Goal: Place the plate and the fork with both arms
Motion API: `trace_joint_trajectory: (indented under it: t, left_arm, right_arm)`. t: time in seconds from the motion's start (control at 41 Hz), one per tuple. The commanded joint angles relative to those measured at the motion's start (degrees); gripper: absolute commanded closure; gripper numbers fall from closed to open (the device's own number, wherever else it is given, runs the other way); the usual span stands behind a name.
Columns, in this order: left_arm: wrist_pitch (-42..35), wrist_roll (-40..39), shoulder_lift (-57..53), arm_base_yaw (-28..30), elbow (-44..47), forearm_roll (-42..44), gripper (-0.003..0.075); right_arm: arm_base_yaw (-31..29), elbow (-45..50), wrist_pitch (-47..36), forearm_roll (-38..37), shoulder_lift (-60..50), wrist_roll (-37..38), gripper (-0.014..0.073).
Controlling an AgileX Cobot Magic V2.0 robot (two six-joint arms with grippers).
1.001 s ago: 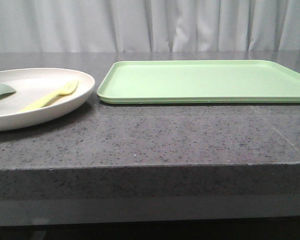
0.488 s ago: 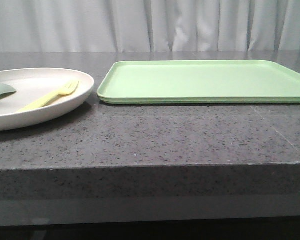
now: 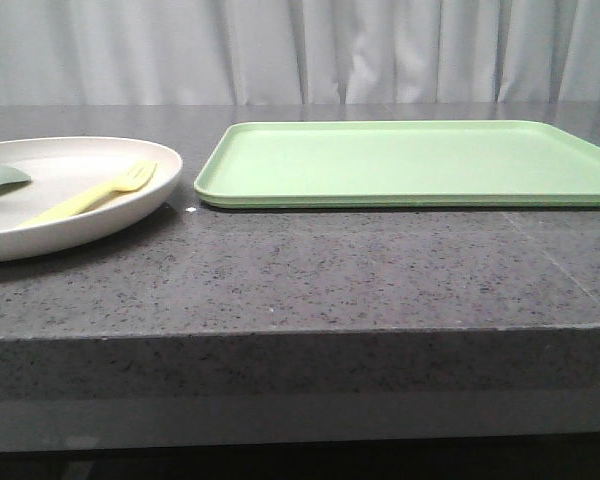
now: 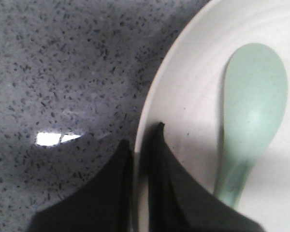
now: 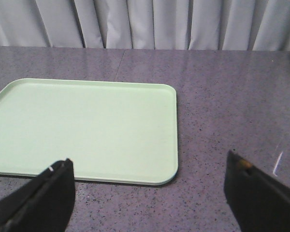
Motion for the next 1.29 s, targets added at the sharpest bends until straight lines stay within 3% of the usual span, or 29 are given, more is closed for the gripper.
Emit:
trace_joint_trajectory:
  t: [0.0, 0.342, 0.684, 0.855, 1.074, 1.27]
  left_arm:
    - [-1.0, 3.4, -1.6, 1.5, -1.3, -3.7, 0.0738]
    - [2.4, 19.6, -1.6, 13.3, -1.3, -30.4, 0.0739]
    - [5.5, 21.2, -1.6, 14.6, -6.3, -39.7, 0.0739]
    - [3.1, 18.2, -1.6, 9.1, -11.0, -38.7, 0.0739]
    - [-4.8, 12.2, 0.5, -2.6, -15.8, -36.3, 0.0739]
    - [-5.7, 8.4, 6.3, -11.2, -21.3, -36.3, 0.0739]
  right_arm:
    - [-0.2, -1.7, -4.2, 0.1, 0.6, -0.3, -0.0051]
    - [-0.2, -1.7, -3.2, 0.1, 0.6, -0.3, -0.0051]
    - [-0.2, -1.7, -3.3, 0.1, 0.6, -0.3, -0.0051]
    - [-0.2, -1.7, -3.4, 0.1, 0.6, -0.3, -0.0051]
    - [-0.2, -1.7, -3.4, 0.1, 0.6, -0.3, -0.0051]
    - [-0.2, -1.7, -3.4, 0.1, 0.6, -0.3, -0.0051]
